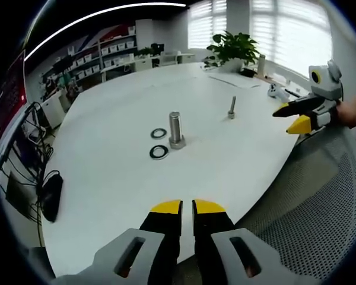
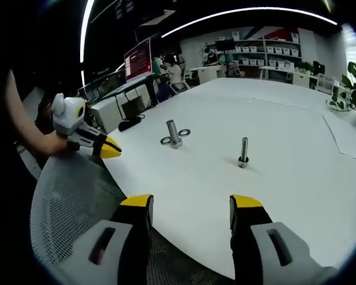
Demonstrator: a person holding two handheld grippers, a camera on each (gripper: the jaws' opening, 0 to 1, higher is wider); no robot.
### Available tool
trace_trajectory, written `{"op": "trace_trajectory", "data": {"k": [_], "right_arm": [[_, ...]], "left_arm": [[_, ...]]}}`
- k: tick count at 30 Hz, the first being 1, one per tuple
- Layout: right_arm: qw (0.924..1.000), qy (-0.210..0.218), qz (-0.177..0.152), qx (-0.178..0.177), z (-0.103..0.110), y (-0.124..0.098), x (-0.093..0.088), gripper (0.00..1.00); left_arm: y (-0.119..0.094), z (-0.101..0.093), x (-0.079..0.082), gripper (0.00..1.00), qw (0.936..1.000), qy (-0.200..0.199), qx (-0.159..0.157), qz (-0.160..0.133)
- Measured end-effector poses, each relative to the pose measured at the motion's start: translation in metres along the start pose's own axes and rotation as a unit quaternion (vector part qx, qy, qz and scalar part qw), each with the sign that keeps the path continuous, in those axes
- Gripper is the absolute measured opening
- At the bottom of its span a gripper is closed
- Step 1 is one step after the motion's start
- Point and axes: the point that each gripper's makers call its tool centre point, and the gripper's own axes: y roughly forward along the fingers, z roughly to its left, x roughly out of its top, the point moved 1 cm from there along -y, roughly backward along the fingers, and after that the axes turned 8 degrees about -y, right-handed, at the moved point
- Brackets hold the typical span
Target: Place the washer onto the threaded stud by aligning its center hole with the stud, sliding it down to the base, and recovering from edge contact or off-axis alignment until the washer reaches the visible bottom stop.
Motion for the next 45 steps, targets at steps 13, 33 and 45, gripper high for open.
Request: {"op": "trace_trajectory", "data": {"k": [13,33,45], "right_arm": [[1.0,0.003,-0.001,0.004,0.0014,0.0,0.0011,0.55],[0.9999,-0.003,0.009,0.004,0.0025,0.0011,-0.0022,0.55],[0.9999,-0.003,0.013,-0.003,-0.0028,0.001,-0.0014,0.54]], "left_arm": [[0.0009,0.0014,-0.0022,0.04,1.0,-0.003,0.003,0.007],[0.0008,0.0004,-0.0003,0.04,1.0,-0.003,-0.002,0.003],[0.001,-0.0015,0.005,0.05,0.9999,-0.012,-0.012,0.0]]}}
